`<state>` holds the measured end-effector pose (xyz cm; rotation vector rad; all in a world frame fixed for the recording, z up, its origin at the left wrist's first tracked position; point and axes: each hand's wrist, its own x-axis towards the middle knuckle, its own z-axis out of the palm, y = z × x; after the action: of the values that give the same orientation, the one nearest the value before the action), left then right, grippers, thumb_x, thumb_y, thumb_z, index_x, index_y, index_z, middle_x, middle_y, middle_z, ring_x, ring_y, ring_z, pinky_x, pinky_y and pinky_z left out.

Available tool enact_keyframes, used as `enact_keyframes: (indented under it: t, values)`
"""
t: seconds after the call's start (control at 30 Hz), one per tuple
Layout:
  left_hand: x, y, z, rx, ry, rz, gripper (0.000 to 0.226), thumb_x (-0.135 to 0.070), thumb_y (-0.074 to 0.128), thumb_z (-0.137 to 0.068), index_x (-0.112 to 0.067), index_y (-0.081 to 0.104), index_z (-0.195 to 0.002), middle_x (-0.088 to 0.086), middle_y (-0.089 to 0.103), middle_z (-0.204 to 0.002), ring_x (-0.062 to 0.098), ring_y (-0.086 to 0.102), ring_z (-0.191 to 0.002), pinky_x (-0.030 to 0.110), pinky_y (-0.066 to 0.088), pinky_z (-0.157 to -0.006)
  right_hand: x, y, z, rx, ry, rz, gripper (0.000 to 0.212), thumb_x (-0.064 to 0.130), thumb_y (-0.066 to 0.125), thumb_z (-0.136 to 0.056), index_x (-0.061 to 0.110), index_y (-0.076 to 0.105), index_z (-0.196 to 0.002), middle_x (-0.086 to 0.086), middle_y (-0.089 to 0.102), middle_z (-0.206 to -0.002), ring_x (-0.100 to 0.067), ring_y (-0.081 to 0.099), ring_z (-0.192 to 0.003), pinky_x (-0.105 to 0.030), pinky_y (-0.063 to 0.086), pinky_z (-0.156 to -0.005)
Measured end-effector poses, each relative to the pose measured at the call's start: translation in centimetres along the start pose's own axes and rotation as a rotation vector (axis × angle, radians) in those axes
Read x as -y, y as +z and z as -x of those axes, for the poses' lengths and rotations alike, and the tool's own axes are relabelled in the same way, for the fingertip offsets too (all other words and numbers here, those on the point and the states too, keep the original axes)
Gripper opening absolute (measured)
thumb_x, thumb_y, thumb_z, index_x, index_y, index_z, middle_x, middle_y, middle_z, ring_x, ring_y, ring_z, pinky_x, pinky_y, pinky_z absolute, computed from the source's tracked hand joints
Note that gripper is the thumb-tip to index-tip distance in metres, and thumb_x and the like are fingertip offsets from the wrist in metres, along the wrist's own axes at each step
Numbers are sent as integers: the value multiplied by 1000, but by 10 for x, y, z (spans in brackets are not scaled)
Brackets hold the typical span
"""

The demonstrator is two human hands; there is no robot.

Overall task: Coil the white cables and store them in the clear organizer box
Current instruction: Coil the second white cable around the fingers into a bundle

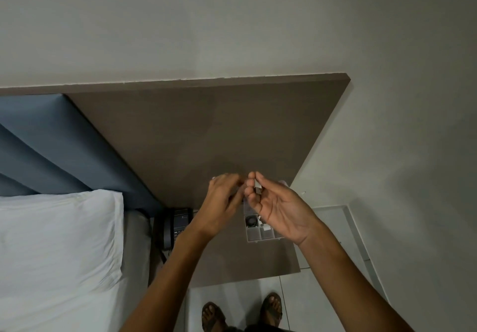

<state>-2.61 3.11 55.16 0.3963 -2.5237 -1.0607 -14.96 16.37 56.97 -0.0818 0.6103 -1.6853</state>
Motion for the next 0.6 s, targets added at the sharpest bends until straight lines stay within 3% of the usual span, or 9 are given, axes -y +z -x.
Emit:
enact_keyframes:
  t: [0.1,0.2,0.3,0.4,0.5,0.53,0.6]
  values:
    - [2,4,6,18,-59,94,26,-25,51,-108,-4,62,-97,7,63,-84,24,57,-74,49,49,-70,1,3,-1,1,-64,-83,18,12,61,-105,2,74,-113,-11,73,-103,-18,75,-96,-26,64,-86]
    - [11,10,16,23,-119,39,4,-25,59,-104,-23,62,-102,-13,62,-91,13,57,-84,42,53,-77,-3,4,-4,-4,-155,-141,21,14,70,-98,3,74,-115,-12,73,-111,-20,75,-106,-27,64,-91]
    - [15,12,22,-74,-176,-108,13,-24,61,-95,-36,60,-91,-26,54,-86,7,51,-87,42,48,-84,-7,5,-6,12,-220,-185,21,14,70,-99,4,76,-117,-14,75,-120,-24,75,-117,-31,64,-95]
    - [20,13,26,-160,-277,42,17,-18,66,-94,-31,68,-82,-11,57,-90,10,56,-89,44,55,-80,-4,8,-8,26,-289,-213,23,15,66,-103,5,76,-121,-18,70,-138,-29,65,-135,-37,58,-107]
    - [26,13,35,-148,-320,367,26,6,61,-97,-12,80,-94,3,64,-112,20,68,-100,45,62,-85,3,14,-11,-28,-403,-90,27,18,54,-110,12,79,-120,-16,57,-156,-29,50,-149,-44,38,-125]
    - [25,12,37,-123,-325,477,33,11,53,-100,-9,80,-101,9,65,-115,25,72,-96,44,63,-80,4,15,-12,-71,-448,-8,30,19,51,-111,15,80,-119,-14,57,-157,-26,50,-150,-43,34,-127]
    - [20,10,41,-41,-326,588,44,9,41,-105,-12,79,-109,10,69,-104,21,70,-67,33,59,-59,3,17,-14,-199,-535,240,30,24,51,-112,21,77,-126,-3,61,-154,-16,50,-149,-38,32,-127]
